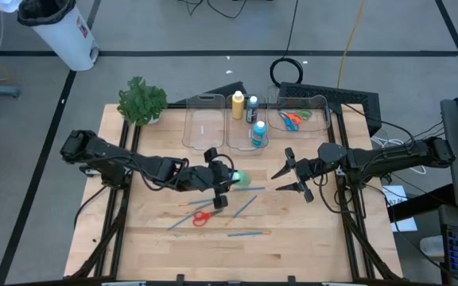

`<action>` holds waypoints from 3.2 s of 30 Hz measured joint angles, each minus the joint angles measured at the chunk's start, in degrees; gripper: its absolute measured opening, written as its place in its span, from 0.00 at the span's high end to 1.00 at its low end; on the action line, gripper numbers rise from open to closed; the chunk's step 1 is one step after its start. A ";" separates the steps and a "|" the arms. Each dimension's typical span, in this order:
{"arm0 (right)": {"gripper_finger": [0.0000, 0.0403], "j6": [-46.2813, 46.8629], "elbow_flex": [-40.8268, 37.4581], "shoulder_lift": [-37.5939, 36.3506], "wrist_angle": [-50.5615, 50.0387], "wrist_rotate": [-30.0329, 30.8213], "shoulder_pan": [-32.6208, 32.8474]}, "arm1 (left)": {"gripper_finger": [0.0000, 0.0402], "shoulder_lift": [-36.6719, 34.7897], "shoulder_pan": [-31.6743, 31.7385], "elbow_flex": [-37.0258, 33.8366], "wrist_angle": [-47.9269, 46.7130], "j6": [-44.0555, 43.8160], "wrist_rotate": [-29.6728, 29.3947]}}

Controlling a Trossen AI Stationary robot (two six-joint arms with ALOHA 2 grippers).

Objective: Pick & Place Paint Supplies
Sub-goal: Put the green paint bottle into the middle transparent bin

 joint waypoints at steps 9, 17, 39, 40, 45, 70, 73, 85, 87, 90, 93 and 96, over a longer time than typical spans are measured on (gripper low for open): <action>0.58 0.00 0.00 0.01 0.00 0.00 0.00 | 0.69 0.00 2.61 1.78 0.78 -0.87 0.00; 0.58 0.00 0.00 0.02 0.00 0.00 0.01 | 0.69 0.00 4.51 9.63 -5.35 -0.06 0.16; 0.58 0.00 0.00 0.02 0.00 0.00 0.01 | 0.69 0.00 19.02 19.89 -14.03 -1.53 7.36; 0.58 -0.01 0.00 0.02 0.00 0.00 0.00 | 0.69 0.00 19.69 19.89 -14.39 -1.83 7.65; 0.58 -0.17 0.00 0.02 0.00 0.00 0.01 | 0.69 0.00 22.28 19.89 -15.23 -2.97 8.03; 0.58 -0.19 -0.04 0.02 -0.08 -0.01 0.00 | 0.69 9.30 29.32 19.76 -20.24 -6.03 12.15; 0.58 -0.20 -0.04 0.02 -0.05 -0.02 0.01 | 0.69 10.72 29.33 19.76 -19.95 -6.08 12.17; 0.58 -0.19 -0.02 0.03 -0.04 -0.02 -0.01 | 0.69 16.34 29.61 19.76 -19.24 -6.12 12.39; 0.58 -0.19 -0.03 0.03 -0.04 -0.02 0.00 | 0.69 16.87 29.64 19.76 -19.22 -6.14 12.39; 0.58 -0.19 -0.02 0.03 -0.04 -0.02 0.01 | 0.69 17.38 29.65 19.76 -18.69 -6.51 12.59; 0.58 -0.17 -0.02 0.03 -0.02 -0.02 -0.01 | 0.69 18.20 29.65 19.76 -17.76 -6.56 13.11; 0.58 -0.12 -0.02 0.02 -0.02 -0.02 -0.01 | 0.69 18.49 29.67 19.76 -17.84 -6.62 13.64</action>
